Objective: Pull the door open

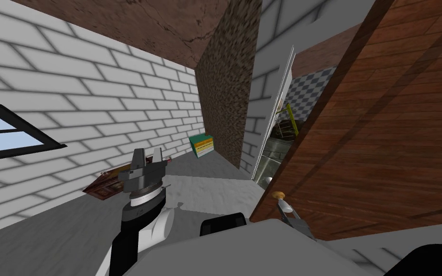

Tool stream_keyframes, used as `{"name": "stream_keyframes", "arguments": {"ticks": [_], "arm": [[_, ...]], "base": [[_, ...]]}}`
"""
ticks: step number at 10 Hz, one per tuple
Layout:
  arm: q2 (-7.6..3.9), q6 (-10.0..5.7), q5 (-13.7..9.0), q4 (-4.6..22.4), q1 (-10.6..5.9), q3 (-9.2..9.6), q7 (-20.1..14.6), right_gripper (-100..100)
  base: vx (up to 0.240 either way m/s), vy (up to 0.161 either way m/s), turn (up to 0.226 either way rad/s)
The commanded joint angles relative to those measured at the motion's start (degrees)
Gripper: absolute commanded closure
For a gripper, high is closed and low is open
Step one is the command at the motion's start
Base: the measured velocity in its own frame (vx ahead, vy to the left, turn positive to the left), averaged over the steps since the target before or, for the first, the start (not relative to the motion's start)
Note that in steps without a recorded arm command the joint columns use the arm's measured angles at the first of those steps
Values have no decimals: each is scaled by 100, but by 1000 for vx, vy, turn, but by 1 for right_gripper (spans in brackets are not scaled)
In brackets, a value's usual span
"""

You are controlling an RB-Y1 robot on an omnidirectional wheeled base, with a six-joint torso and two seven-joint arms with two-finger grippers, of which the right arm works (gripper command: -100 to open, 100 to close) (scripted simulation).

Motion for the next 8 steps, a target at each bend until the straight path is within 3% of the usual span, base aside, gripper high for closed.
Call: {"name": "stream_keyframes", "arguments": {"ticks": [1, 8], "arm": [[-48, -68, 82, 10, 7, 76, -34, 100], [-151, -220, 301, 142, -66, 283, -168, 100]], "base": [[-198, -21, 47], [-167, -12, 55]]}}
